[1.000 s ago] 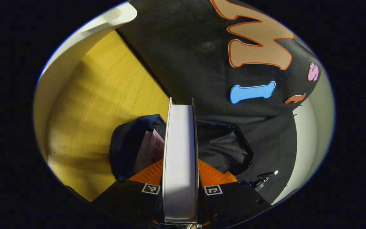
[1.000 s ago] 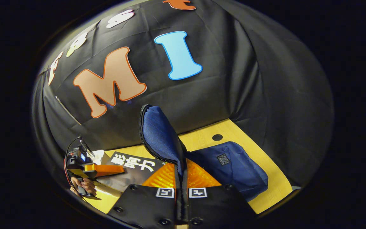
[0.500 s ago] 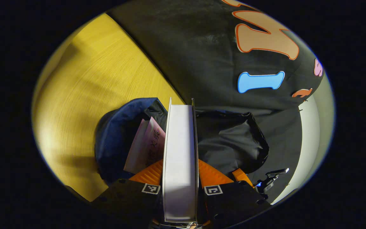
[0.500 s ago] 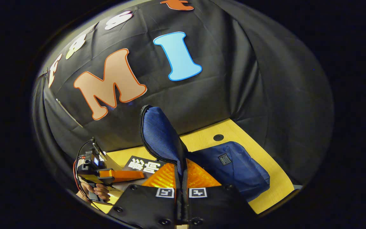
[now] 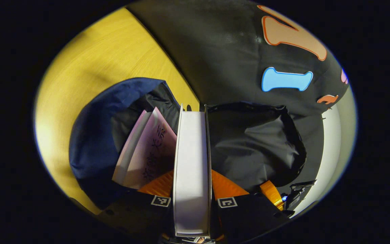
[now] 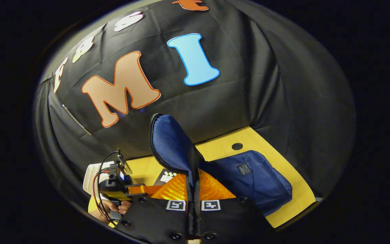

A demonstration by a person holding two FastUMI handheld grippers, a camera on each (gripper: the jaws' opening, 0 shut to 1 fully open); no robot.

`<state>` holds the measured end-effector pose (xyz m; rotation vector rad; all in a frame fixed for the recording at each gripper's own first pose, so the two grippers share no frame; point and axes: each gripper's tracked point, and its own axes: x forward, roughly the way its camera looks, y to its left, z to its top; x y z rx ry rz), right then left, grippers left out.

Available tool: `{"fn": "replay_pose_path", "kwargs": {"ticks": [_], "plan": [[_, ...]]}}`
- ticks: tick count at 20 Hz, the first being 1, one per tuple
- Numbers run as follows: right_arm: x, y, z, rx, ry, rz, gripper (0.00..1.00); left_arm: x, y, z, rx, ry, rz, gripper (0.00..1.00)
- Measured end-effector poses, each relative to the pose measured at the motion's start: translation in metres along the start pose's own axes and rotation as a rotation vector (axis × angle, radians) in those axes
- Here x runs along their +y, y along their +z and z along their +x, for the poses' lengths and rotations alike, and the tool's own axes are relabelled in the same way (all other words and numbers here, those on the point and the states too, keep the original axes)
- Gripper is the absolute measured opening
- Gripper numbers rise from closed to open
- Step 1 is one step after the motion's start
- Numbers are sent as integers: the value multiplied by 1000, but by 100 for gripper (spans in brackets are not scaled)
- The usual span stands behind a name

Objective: Open the schoolbag, grab two books from the bookshelf and put them into the schoolbag.

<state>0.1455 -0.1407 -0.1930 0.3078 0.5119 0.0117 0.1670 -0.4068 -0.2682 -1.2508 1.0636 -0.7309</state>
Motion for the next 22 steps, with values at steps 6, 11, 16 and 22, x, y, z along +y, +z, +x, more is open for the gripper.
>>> {"fn": "replay_pose_path", "kwargs": {"ticks": [6,11,16,22], "plan": [[7,-3,2,4,18,-6,3,2,-6,22,0,-20,-48,36],[14,-8,2,15,33,-30,3,6,-14,44,0,-35,-98,34],[11,-7,4,13,30,-23,3,9,-17,57,5,-11,-112,36],[8,-6,4,8,29,3,3,12,-14,59,4,32,-149,36]]}}
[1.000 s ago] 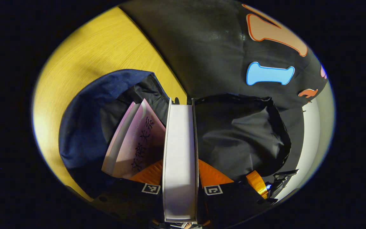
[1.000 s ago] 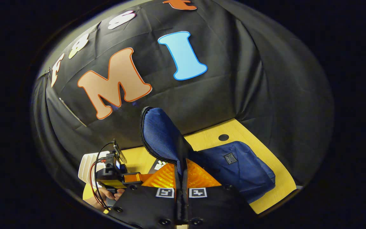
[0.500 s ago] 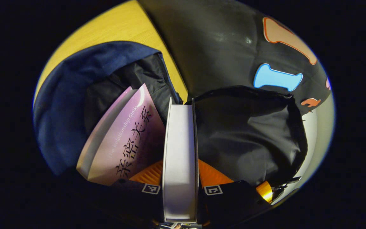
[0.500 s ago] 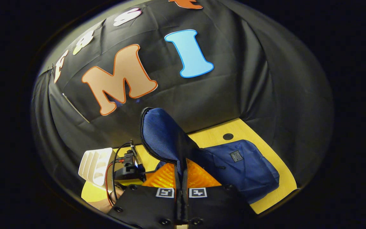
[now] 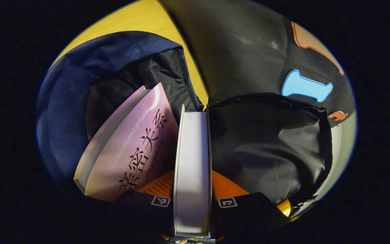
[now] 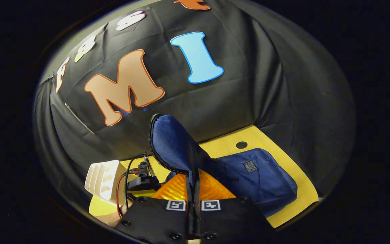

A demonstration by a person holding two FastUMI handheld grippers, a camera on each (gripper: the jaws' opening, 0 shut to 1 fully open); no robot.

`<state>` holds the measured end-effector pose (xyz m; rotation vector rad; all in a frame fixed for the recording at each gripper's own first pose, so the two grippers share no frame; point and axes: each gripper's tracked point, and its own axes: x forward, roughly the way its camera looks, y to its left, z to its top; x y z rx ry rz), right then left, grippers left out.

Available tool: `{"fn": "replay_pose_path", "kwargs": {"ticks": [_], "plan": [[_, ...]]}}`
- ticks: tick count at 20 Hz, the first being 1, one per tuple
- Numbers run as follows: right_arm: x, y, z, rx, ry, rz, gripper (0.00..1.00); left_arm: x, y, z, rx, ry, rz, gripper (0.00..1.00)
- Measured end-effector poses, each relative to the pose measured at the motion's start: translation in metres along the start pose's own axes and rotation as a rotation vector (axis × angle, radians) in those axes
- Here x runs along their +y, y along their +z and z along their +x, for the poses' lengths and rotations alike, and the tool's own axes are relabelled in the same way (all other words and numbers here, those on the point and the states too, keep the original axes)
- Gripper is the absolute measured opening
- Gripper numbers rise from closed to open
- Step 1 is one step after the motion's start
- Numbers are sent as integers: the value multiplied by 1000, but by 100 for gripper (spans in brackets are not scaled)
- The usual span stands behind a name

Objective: Open the schoolbag, grab two books from the bookshelf and put them into the schoolbag.

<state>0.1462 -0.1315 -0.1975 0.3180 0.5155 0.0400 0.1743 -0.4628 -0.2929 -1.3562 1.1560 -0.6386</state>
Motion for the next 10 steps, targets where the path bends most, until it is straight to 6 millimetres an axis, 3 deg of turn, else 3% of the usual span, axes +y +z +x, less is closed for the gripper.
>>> {"fn": "replay_pose_path", "kwargs": {"ticks": [1,5,7,8,9,10], "plan": [[1,0,0,1,2,2,6,-1,0,0,3,9,-3,36],[0,-1,1,-1,1,16,3,1,1,-2,-2,82,73,38],[-2,0,0,-4,-4,24,6,-2,12,-4,-39,112,103,50],[-2,0,0,-6,-7,28,3,1,13,-8,-44,131,123,68],[-2,-1,0,-5,-6,34,3,5,14,-10,-40,163,150,58],[-2,-1,0,-5,-9,34,3,9,14,-12,-33,196,181,68]]}}
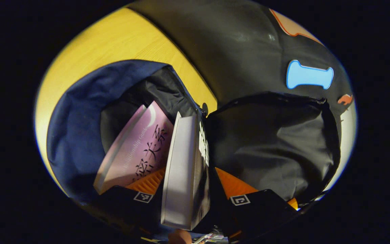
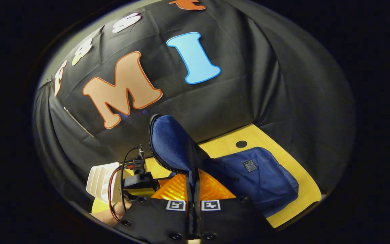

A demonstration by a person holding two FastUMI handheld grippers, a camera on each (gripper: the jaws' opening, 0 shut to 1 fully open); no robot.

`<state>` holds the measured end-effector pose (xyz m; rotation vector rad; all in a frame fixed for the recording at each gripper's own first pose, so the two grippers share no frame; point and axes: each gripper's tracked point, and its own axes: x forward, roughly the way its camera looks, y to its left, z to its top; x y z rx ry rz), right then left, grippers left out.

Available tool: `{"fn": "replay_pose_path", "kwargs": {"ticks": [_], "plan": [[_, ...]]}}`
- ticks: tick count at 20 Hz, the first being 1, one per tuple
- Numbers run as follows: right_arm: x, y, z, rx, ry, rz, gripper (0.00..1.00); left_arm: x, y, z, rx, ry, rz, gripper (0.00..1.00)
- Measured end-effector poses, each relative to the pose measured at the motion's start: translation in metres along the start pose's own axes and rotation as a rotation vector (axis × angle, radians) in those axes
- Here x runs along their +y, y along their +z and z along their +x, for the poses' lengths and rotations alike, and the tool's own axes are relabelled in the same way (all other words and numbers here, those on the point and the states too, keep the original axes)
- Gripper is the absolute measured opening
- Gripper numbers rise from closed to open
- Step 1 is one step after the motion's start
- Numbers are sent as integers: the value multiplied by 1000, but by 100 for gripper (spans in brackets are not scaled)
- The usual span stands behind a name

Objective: Open the schoolbag, grab two books from the bookshelf and put them into the schoolbag.

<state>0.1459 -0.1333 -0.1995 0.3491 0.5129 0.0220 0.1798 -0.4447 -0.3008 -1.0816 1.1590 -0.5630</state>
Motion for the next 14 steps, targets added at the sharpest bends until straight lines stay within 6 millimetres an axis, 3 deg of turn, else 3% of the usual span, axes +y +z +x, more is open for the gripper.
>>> {"fn": "replay_pose_path", "kwargs": {"ticks": [2,7,10,14], "plan": [[2,-1,0,2,-2,-4,6,6,0,-3,8,50,59,74],[6,-3,1,5,-4,-18,3,11,-6,-17,35,112,205,76],[6,-5,0,6,-10,-15,3,9,5,-33,-3,151,265,75],[9,-9,2,11,-15,-23,3,3,29,-70,-90,149,310,75]]}}
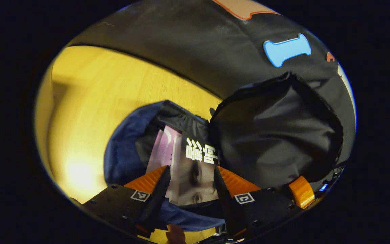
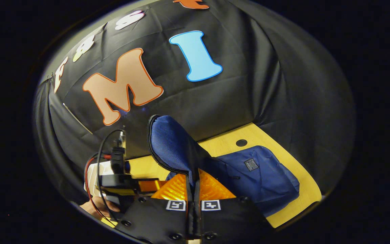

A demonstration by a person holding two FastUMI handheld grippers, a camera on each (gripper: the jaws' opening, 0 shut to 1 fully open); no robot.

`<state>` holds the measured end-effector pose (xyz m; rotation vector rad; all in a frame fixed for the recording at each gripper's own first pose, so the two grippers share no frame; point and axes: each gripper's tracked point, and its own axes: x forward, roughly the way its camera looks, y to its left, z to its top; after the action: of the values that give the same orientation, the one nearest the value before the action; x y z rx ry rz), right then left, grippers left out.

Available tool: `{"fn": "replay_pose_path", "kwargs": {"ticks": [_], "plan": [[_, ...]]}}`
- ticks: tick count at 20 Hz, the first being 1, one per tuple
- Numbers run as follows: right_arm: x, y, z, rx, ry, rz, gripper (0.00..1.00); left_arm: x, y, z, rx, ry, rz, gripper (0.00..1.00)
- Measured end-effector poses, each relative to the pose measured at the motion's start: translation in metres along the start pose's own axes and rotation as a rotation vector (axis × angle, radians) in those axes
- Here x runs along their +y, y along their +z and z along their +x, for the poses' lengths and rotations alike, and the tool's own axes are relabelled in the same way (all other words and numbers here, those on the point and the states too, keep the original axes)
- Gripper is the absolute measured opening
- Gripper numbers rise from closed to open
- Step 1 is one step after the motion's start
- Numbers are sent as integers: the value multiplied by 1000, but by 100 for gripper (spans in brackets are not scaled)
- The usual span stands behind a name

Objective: Open the schoolbag, grab two books from the bookshelf and put them into the schoolbag.

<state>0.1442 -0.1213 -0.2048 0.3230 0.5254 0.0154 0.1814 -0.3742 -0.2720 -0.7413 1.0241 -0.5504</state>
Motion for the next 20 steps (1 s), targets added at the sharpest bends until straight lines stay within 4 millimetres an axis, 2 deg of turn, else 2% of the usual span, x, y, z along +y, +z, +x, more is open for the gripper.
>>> {"fn": "replay_pose_path", "kwargs": {"ticks": [6,10,11,14,15,17,18,19,20], "plan": [[8,-7,1,8,-8,-30,3,16,33,-65,-132,66,100,75],[10,-13,0,5,-28,-70,1,16,52,-114,-275,118,176,75],[12,-15,-3,8,-31,-81,5,14,56,-126,-305,124,201,75],[19,-21,-4,14,-32,-115,4,13,56,-158,-347,176,291,75],[22,-24,-4,13,-28,-121,4,14,59,-169,-375,203,330,81],[26,-31,-6,28,-28,-133,10,18,62,-189,-426,270,418,81],[30,-32,-7,32,-21,-134,21,20,62,-202,-442,308,457,75],[38,-36,-5,33,-6,-131,21,21,64,-213,-461,338,489,75],[43,-38,-6,33,5,-133,31,22,63,-224,-479,364,507,82]]}}
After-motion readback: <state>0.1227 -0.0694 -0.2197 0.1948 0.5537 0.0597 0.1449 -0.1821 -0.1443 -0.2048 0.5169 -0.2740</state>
